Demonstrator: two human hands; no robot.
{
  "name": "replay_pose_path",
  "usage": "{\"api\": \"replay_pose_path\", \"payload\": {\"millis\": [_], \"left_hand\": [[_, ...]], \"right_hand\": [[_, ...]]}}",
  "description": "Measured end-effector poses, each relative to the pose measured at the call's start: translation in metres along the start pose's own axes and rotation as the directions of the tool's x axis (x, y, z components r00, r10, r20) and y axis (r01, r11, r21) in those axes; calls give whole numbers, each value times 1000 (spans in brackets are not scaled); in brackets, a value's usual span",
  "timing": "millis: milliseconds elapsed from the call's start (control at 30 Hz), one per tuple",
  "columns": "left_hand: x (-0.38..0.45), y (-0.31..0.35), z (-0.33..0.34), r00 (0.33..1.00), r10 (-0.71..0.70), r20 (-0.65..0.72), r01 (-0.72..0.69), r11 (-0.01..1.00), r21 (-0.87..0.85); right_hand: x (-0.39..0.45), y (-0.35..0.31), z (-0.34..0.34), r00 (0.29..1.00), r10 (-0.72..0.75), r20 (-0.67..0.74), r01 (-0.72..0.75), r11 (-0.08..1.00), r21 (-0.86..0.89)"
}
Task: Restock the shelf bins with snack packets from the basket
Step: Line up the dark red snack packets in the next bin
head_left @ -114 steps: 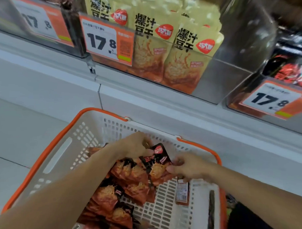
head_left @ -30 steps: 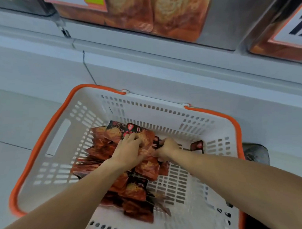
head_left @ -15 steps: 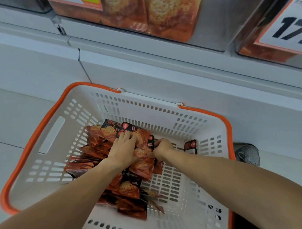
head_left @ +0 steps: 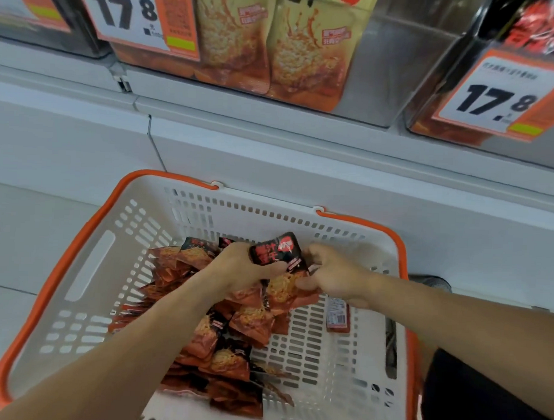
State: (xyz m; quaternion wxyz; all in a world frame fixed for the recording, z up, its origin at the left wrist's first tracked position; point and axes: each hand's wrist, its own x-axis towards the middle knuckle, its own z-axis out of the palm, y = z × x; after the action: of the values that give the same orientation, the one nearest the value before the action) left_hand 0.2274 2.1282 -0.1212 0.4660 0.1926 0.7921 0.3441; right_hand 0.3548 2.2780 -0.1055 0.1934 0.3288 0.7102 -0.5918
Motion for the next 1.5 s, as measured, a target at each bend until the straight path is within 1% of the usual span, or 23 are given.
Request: {"api": "replay_pose_path", "payload": {"millis": [33,100,200,300,400,500,567,600,633,700,733,767,833,900,967,1000,1033,1133,1233,1300,1367,1433,1500], "left_hand": [[-6,12,-1,998,61,9,-60,996,-65],[-20,40,-7,964,235,-122,-245,967,-70],[-45,99,-21,802,487,-347,-534,844,-50],[-72,152,-20,612,686,-393,-749,662,-11],[-96,189,-4,448,791,-416,-857,513,54],[-105,221,13,194,836,-514,-882,378,282],[-98,239,23,30,875,-484,-842,283,459],[-92,248,27,8,890,-457,-809,274,520],[-85,255,30,37,893,-448,-779,307,547],[-73,264,33,162,868,-469,-729,425,536],[-67,266,33,212,857,-469,-697,470,542],[-62,267,35,232,854,-465,-645,493,584],[-53,267,40,197,867,-457,-535,486,692],[-47,266,43,143,867,-477,-496,480,724],[-44,265,43,105,868,-486,-490,470,734],[-42,264,41,93,874,-477,-484,459,745],[-41,264,39,91,881,-464,-482,447,754],[-41,260,37,108,889,-444,-474,439,763],[-39,258,37,94,902,-422,-465,415,782],[-35,257,36,70,904,-421,-452,405,795],[-34,256,36,58,902,-427,-443,407,799],[-33,256,37,53,901,-430,-464,403,789],[-34,257,37,52,904,-423,-485,393,781]], "right_hand": [[-12,-11,-4,998,-62,-22,62,998,6],[-34,-33,-15,972,-211,-101,208,977,-38],[-71,-73,-45,846,-491,-209,455,868,-196],[-116,-102,-79,663,-703,-257,629,709,-318],[-152,-107,-105,488,-817,-307,692,577,-434],[-177,-104,-127,231,-873,-430,749,442,-494],[-191,-102,-149,35,-862,-506,741,362,-566],[-199,-102,-161,-48,-843,-535,706,351,-616],[-206,-101,-175,-113,-822,-559,654,362,-664],[-216,-100,-206,-173,-792,-585,525,429,-736],[-218,-100,-222,-155,-780,-606,449,490,-747],[-213,-97,-237,-112,-761,-639,380,561,-735],[-196,-95,-261,19,-696,-718,288,691,-663],[-177,-100,-279,201,-610,-767,207,791,-575],[-164,-113,-291,393,-522,-757,68,838,-542],[-159,-121,-294,459,-489,-742,-9,832,-554],[-152,-128,-296,492,-469,-734,-55,824,-564],[-129,-144,-299,523,-403,-751,-65,860,-507],[-117,-152,-301,484,-339,-807,-259,825,-502],[-117,-155,-302,443,-325,-835,-296,827,-478],[-117,-155,-303,446,-310,-839,-217,872,-438],[-118,-154,-305,491,-255,-833,-26,952,-306],[-120,-152,-304,494,-222,-840,122,975,-186]]}}
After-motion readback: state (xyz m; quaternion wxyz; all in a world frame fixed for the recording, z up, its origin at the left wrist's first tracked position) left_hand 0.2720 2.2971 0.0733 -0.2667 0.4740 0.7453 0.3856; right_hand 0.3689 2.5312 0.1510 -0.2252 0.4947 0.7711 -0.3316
